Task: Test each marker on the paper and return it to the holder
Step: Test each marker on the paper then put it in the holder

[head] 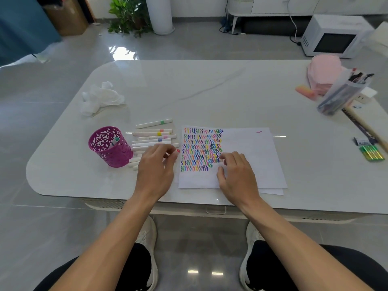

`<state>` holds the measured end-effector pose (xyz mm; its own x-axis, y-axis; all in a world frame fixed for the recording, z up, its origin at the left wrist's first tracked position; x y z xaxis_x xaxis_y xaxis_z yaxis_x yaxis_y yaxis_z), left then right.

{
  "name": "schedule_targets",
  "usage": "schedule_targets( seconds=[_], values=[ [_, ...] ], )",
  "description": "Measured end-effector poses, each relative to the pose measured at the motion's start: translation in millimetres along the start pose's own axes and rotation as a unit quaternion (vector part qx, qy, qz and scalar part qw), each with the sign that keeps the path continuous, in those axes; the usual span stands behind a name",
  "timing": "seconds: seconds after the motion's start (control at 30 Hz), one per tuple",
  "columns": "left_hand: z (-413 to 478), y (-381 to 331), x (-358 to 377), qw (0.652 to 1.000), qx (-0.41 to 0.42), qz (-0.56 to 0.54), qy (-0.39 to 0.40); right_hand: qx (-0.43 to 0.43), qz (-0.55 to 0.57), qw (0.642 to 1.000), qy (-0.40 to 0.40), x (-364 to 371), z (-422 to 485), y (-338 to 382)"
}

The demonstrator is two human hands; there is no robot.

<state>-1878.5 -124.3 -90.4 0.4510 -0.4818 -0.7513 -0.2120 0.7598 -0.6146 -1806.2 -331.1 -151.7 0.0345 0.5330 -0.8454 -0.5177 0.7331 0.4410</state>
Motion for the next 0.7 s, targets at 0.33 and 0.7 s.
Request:
schedule_targets(
  seconds=[0.33,0.7],
  values=[
    [-12.9,-22.6,7.2,0.968,-0.007,-0.246,0.044,-0.105,0.087,0.991,0.016,-9.1,-2.7,41.5],
    [-19.7,5.6,47.3,0.936,-0.134,-0.299,0.127,-0.132,0.055,0.990,-0.014,-20.2,1.2,28.1]
  ],
)
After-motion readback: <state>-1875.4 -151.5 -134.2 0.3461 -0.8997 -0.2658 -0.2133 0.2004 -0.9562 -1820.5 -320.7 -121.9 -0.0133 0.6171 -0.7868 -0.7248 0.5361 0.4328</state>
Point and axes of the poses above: each hand's wrist, its own z-axis towards the middle knuckle, its own x-axis out of the palm, y = z × x, the point moved 10 cm from there along z, towards the middle knuckle, and after that the axes turned 3 degrees about -x, right-handed, at the moved point
